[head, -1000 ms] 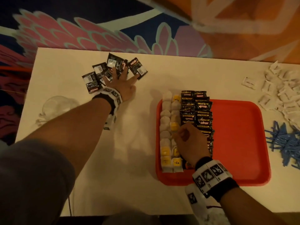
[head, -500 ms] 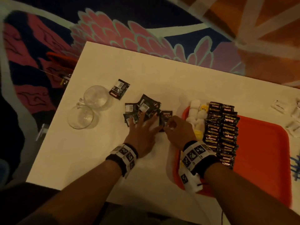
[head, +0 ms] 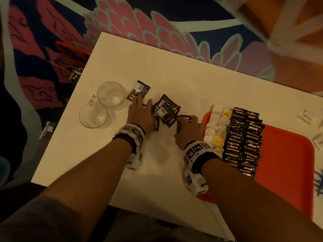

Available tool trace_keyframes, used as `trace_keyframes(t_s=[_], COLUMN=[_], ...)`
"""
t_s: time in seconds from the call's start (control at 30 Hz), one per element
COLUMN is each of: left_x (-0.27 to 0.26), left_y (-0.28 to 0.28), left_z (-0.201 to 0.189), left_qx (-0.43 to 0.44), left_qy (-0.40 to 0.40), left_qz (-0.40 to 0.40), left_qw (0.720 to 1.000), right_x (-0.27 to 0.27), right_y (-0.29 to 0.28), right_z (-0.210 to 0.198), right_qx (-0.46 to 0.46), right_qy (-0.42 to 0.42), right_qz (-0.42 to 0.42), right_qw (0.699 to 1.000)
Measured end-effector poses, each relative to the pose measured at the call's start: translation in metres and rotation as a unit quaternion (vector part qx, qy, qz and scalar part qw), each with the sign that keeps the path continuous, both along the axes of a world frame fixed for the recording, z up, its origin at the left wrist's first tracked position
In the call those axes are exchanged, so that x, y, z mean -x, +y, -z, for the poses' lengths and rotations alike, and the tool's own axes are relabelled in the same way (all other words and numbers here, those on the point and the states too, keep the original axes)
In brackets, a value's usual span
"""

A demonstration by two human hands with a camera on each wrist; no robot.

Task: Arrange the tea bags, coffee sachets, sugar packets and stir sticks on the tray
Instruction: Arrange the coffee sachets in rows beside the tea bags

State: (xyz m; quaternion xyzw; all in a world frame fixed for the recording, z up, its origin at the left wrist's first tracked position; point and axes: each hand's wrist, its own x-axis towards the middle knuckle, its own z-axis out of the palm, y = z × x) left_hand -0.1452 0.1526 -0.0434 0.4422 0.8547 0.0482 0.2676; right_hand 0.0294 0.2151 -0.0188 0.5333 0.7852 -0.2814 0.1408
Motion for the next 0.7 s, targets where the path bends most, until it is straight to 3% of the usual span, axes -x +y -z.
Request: trace_keyframes(t_s=[0.1,0.23,0.47,0.57,0.7], left_x=[-0.031,-0.052,-0.038,-0.033,-0.035], left_y=[-0.027,-0.053,-0.083,-0.088,-0.097], left_z=[0.002,0.003,0.004,0.002,0.000], left_qx=[-0.057,-0.038,-0.082,-0.048,-0.050], left_qy=[0.006,0.029,0.007,0.008,-0.001], left_qz=[0.018,0.011,-0.023,-0.005,-0.018], left_qw=[0.998,0.999,0.996,0.999,0.999], right_x=[-0.001,0.001,0.013,0.028,0.046], right_y=[0.004,0.014,0.052,0.066,0.043], right_z=[0.002,0.001,-0.003,-0.006,-0.012], right_qx=[-0.008,-0.007,-0.032,-0.009,0.082], right_qy=[0.009,-0.023,-0.013,0.032,-0.016], right_qz=[0.013,0.034,0.015,0.013,-0.191], right_qw=[1.000,0.999,0.999,0.999,0.978])
